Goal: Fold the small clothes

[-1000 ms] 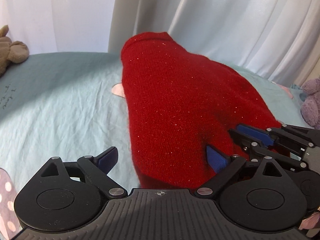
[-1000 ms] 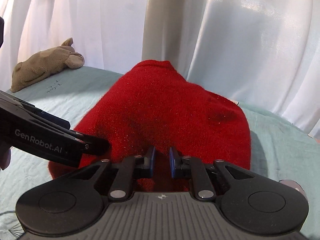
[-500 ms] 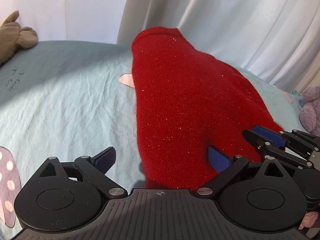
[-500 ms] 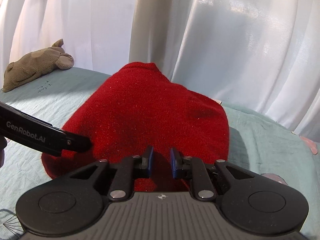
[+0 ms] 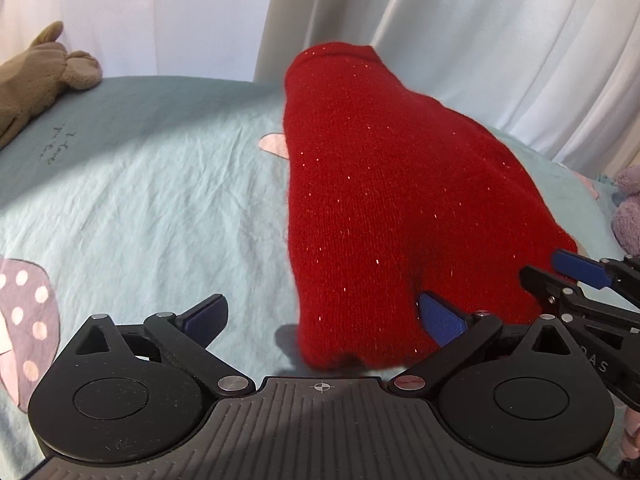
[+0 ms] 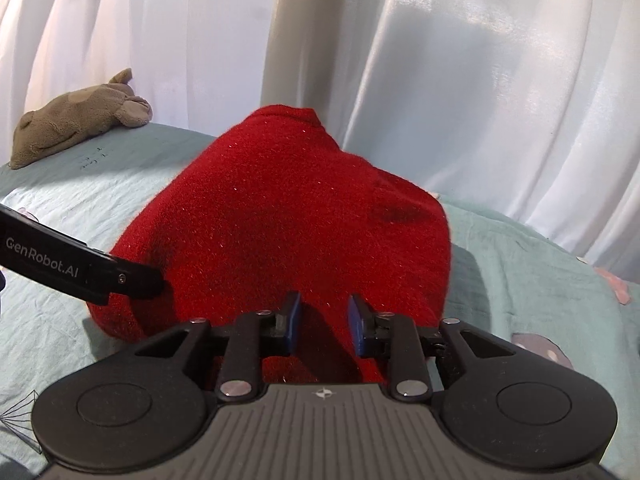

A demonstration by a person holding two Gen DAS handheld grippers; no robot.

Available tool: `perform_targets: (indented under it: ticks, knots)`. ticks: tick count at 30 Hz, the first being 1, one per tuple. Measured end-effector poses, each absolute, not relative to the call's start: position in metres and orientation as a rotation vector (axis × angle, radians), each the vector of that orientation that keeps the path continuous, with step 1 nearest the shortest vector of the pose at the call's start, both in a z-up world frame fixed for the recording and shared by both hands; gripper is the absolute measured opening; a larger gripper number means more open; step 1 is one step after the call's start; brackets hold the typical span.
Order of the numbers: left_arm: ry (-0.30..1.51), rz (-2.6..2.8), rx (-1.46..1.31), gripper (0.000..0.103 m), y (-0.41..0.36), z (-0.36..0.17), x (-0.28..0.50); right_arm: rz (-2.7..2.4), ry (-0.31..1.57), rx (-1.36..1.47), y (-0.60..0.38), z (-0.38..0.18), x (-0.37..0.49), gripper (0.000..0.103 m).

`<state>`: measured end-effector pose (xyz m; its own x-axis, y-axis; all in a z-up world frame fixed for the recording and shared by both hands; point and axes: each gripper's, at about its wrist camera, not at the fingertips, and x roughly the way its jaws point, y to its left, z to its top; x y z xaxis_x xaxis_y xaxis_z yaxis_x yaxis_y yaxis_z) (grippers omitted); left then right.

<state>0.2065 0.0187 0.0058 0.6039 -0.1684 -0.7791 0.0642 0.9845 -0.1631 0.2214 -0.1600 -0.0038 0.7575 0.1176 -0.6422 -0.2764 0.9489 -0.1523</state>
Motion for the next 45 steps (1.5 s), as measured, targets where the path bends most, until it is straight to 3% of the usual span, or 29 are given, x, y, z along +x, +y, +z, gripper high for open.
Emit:
perform_targets:
  ticks: [1, 2, 3, 5, 7, 13, 18, 28, 37, 45]
  knots:
    - [0.915, -0.143, -0.122, 0.103, 0.019, 0.005, 0.200, 0.189, 0.715, -0.253, -0.161, -0.001, 0.216, 0.037]
    - [0.932, -0.147, -0.119, 0.103, 0.020, 0.003, 0.192, 0.186, 0.757, -0.242, -0.163, 0.002, 0.210, 0.049]
    - [0.956, -0.138, -0.108, 0.103, 0.019, -0.001, 0.185, 0.199, 0.805, -0.203, -0.167, 0.003, 0.201, 0.069]
    - [0.998, -0.115, -0.074, 0.103, 0.018, -0.007, 0.169, 0.209, 0.863, -0.172, -0.169, 0.003, 0.181, 0.091]
    - [1.019, -0.122, -0.076, 0.103, 0.018, -0.010, 0.151, 0.198, 0.886, -0.191, -0.168, 0.002, 0.158, 0.099]
    - [1.036, -0.092, -0.096, 0.103, 0.020, 0.002, 0.123, 0.146, 1.024, -0.054, -0.181, -0.001, 0.131, 0.099]
    - [0.952, -0.053, -0.032, 0.103, 0.012, 0.030, 0.115, 0.065, 1.084, -0.125, -0.173, 0.006, 0.136, 0.099]
    - [0.894, -0.038, 0.111, 0.103, -0.008, 0.049, 0.105, 0.035, 1.022, -0.161, -0.162, 0.026, 0.130, 0.099]
    - [0.911, -0.101, -0.055, 0.103, 0.002, 0.050, 0.106, 0.026, 0.989, -0.183, -0.160, 0.035, 0.125, 0.099]
    - [0.928, -0.094, -0.038, 0.103, 0.002, 0.048, 0.108, 0.018, 0.985, -0.173, -0.163, 0.035, 0.126, 0.099]
